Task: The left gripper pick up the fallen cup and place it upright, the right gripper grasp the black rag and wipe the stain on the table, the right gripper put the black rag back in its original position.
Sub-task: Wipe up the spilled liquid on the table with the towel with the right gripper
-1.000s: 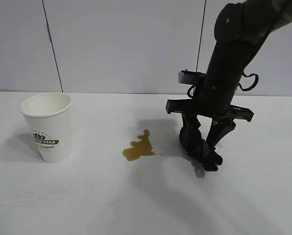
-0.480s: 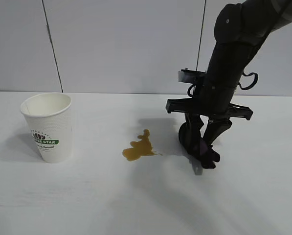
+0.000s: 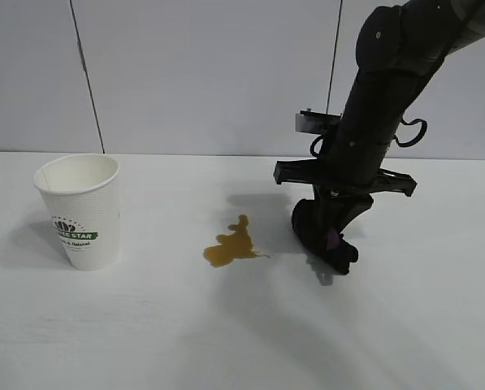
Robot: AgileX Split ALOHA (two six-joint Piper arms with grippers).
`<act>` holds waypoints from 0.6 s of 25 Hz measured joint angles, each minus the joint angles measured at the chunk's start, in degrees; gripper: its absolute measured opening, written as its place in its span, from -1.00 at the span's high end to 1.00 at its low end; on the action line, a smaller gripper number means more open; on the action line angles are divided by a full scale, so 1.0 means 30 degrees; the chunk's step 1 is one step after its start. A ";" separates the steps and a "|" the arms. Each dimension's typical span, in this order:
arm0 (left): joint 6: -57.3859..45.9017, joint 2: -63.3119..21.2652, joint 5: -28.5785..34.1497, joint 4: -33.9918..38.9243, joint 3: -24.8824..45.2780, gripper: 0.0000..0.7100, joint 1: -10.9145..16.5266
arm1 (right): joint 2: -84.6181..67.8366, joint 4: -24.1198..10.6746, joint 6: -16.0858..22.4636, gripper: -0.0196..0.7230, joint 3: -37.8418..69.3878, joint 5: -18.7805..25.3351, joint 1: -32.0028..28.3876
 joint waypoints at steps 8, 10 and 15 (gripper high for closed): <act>0.0000 0.0000 0.0000 0.0000 0.0000 -0.96 0.0000 | -0.1009 0.0414 0.0000 0.76 -0.0707 0.1381 0.0018; 0.0000 0.0000 0.0000 0.0000 0.0000 -0.96 0.0000 | -0.1098 0.0859 0.0000 0.76 -0.0983 0.1365 0.0233; 0.0000 0.0000 0.0000 -0.0007 0.0000 -0.96 0.0000 | -0.1081 0.1421 0.0020 0.76 -0.1075 0.0289 0.2109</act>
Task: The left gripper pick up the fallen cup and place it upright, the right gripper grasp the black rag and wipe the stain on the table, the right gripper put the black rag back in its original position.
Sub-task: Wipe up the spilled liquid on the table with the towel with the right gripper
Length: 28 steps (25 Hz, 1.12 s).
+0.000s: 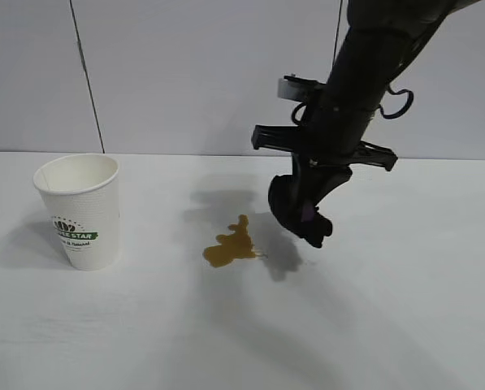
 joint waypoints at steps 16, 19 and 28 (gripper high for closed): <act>0.0000 0.0000 0.0000 0.0000 0.0000 -0.96 0.0000 | 0.0417 -0.0356 0.2960 0.76 0.0000 -0.4063 0.3400; 0.0000 0.0000 0.0000 0.0000 0.0000 -0.96 0.0000 | 0.1219 -0.0427 0.3054 0.76 0.0000 -0.4080 0.3400; 0.0000 0.0000 0.0000 0.0000 0.0000 -0.96 0.0000 | 0.1839 -0.1654 0.3054 0.76 0.0000 -0.4428 0.3400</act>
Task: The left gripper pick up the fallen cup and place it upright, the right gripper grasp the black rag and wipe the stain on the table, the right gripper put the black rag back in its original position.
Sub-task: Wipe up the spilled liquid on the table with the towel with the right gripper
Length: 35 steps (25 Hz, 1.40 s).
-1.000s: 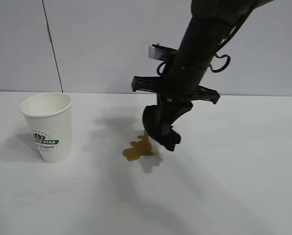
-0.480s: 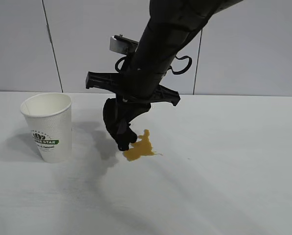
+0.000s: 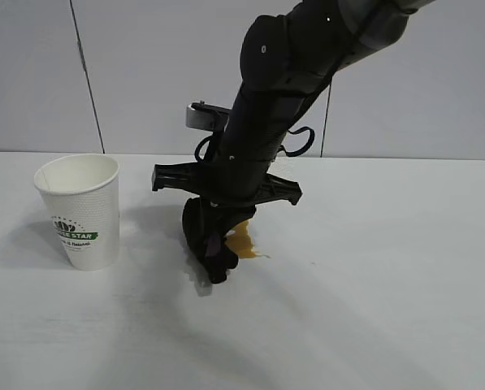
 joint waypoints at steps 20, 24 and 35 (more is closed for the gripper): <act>0.0000 0.0000 0.0000 0.0000 0.0000 -0.96 0.0000 | 0.0000 -0.3046 0.0488 0.76 0.0000 0.1294 -0.1143; 0.0000 0.0000 0.0000 0.0000 0.0000 -0.96 0.0000 | 0.0000 -0.3123 0.0566 0.76 0.0000 0.1946 -0.2061; -0.0004 0.0000 0.0000 0.0000 0.0000 -0.96 0.0000 | -0.0019 -0.1277 0.0920 0.76 0.0000 0.1710 -0.2289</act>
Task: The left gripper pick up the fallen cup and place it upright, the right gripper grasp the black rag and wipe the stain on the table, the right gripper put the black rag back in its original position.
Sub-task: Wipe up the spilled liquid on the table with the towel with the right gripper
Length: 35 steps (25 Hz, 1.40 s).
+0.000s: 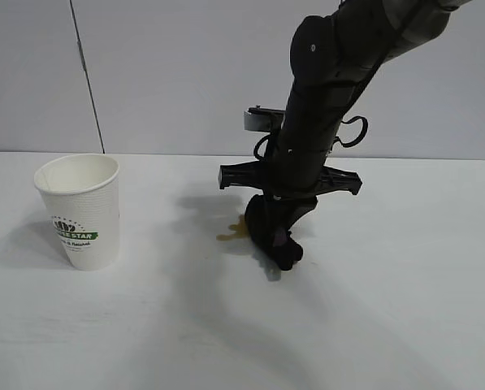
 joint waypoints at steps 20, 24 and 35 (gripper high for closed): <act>0.0000 0.0000 0.0000 0.0000 0.0000 -0.96 0.0000 | 0.1032 0.0145 0.0930 0.76 -0.0041 -0.4207 0.1728; 0.0000 0.0000 0.0000 0.0000 0.0000 -0.96 0.0000 | 0.1032 -0.1636 0.0959 0.76 -0.0165 -0.3413 0.1771; 0.0000 0.0000 0.0000 0.0000 0.0000 -0.96 0.0000 | 0.0850 -0.2779 0.1086 0.76 -0.0353 -0.0914 -0.0230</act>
